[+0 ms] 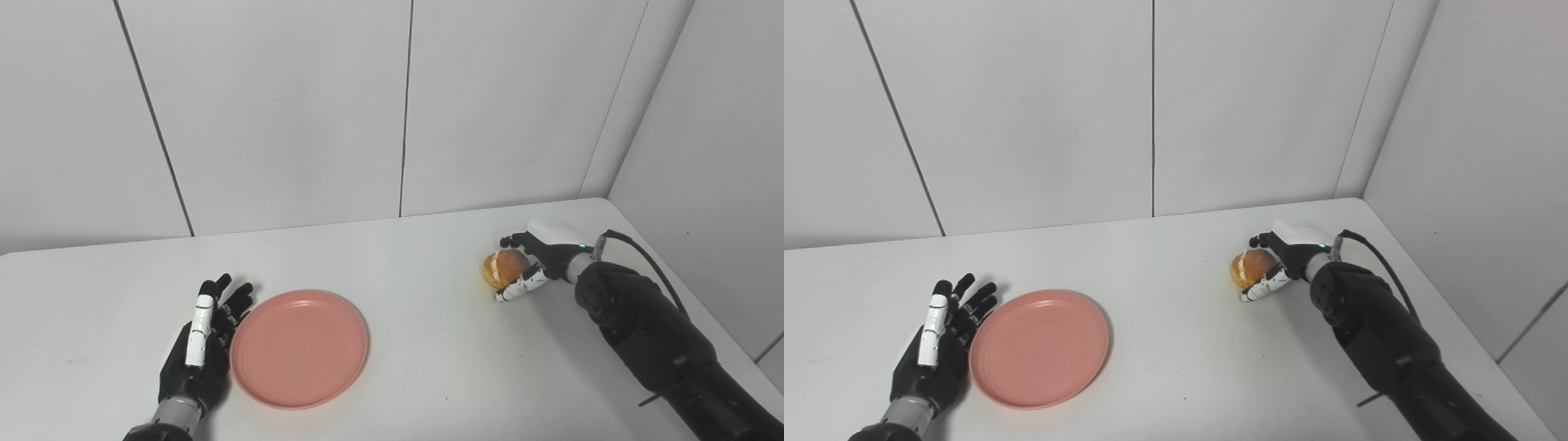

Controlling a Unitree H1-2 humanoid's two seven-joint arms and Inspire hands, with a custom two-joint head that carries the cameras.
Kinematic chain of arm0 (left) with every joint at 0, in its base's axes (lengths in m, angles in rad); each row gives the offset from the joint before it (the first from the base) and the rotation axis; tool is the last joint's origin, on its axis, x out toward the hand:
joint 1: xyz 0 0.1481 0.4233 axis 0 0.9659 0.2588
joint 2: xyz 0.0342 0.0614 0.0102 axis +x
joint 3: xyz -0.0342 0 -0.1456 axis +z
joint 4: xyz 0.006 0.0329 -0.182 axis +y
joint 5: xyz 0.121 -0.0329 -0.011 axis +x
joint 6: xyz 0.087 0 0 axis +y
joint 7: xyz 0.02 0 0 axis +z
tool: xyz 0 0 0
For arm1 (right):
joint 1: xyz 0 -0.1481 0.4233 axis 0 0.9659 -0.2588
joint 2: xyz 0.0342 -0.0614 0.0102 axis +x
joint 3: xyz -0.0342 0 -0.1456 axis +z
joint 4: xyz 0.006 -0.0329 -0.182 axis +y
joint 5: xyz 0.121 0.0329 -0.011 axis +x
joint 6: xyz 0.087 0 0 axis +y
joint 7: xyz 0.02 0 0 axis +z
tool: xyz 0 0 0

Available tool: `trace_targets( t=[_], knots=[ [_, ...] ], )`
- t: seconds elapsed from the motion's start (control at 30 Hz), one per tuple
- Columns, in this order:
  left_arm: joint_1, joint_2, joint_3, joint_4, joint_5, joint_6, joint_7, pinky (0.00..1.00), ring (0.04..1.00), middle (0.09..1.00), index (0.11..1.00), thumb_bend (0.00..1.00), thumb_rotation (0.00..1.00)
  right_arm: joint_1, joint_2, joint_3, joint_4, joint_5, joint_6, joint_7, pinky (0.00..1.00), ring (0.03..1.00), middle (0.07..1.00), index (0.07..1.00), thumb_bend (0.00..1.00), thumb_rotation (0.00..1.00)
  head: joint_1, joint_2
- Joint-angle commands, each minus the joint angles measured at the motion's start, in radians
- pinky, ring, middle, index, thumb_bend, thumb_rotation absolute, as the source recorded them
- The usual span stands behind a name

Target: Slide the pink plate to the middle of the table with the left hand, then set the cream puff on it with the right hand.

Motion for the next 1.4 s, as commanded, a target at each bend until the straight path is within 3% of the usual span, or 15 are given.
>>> trace_targets(
  t=[0.0,0.13,0.4,0.47,0.57,0.6,0.63,0.7,1.17,1.37],
  knots=[
    [0.009,-0.007,-0.01,0.012,0.0,0.015,-0.007,0.98,0.94,0.889,0.948,0.64,0.86,-0.034,-0.036,-0.005,-0.004,-0.009,-0.031,-0.036,0.66,0.795,0.838,0.802,1.0,0.37,0.002,0.002],
    [0.009,-0.007,-0.01,0.01,-0.001,0.02,-0.006,0.97,0.938,0.883,0.942,0.63,0.86,-0.03,-0.031,-0.005,0.013,-0.008,-0.035,-0.07,0.66,0.79,0.828,0.789,1.0,0.36,0.004,0.006],
    [0.009,-0.009,-0.007,0.019,-0.001,-0.001,-0.009,0.98,0.936,0.879,0.943,0.63,0.85,-0.007,-0.007,-0.038,0.036,0.033,-0.075,-0.201,0.54,0.644,0.692,0.674,0.92,0.22,0.003,0.005],
    [0.009,-0.008,-0.003,0.024,-0.004,-0.005,-0.01,0.98,0.936,0.877,0.945,0.64,0.83,0.002,0.008,-0.062,0.049,0.06,-0.115,-0.26,0.47,0.554,0.613,0.625,0.83,0.13,0.003,0.007],
    [0.012,-0.007,-0.003,0.021,-0.004,-0.002,-0.011,0.99,0.936,0.88,0.945,0.64,0.83,0.008,0.016,-0.07,0.069,0.069,-0.168,-0.324,0.43,0.51,0.571,0.61,0.79,0.11,0.002,0.009],
    [0.013,-0.007,-0.003,0.019,-0.003,0.0,-0.01,0.98,0.935,0.88,0.941,0.64,0.83,0.01,0.017,-0.07,0.071,0.07,-0.181,-0.339,0.41,0.492,0.554,0.553,0.66,0.13,0.003,0.01],
    [0.013,-0.006,-0.005,0.019,0.0,-0.001,-0.011,0.98,0.935,0.88,0.938,0.64,0.83,0.011,0.018,-0.07,0.075,0.071,-0.195,-0.355,0.39,0.467,0.495,0.541,0.58,0.06,0.003,0.01],
    [0.013,-0.004,-0.008,0.022,0.003,-0.004,-0.013,0.98,0.934,0.881,0.941,0.64,0.84,0.014,0.02,-0.07,0.082,0.072,-0.216,-0.377,0.36,0.438,0.456,0.535,0.53,0.02,0.004,0.011],
    [0.011,-0.002,-0.005,0.045,0.003,-0.017,-0.02,0.97,0.918,0.871,0.94,0.62,0.84,0.014,0.022,-0.059,0.071,0.102,-0.261,-0.377,0.33,0.412,0.443,0.534,0.52,0.01,0.005,0.011],
    [0.012,-0.002,-0.008,0.043,0.006,-0.015,-0.021,0.97,0.919,0.88,0.942,0.62,0.85,0.021,0.01,-0.062,0.002,0.098,-0.253,-0.36,0.35,0.438,0.454,0.526,0.53,0.01,0.008,0.011]
  ],
)
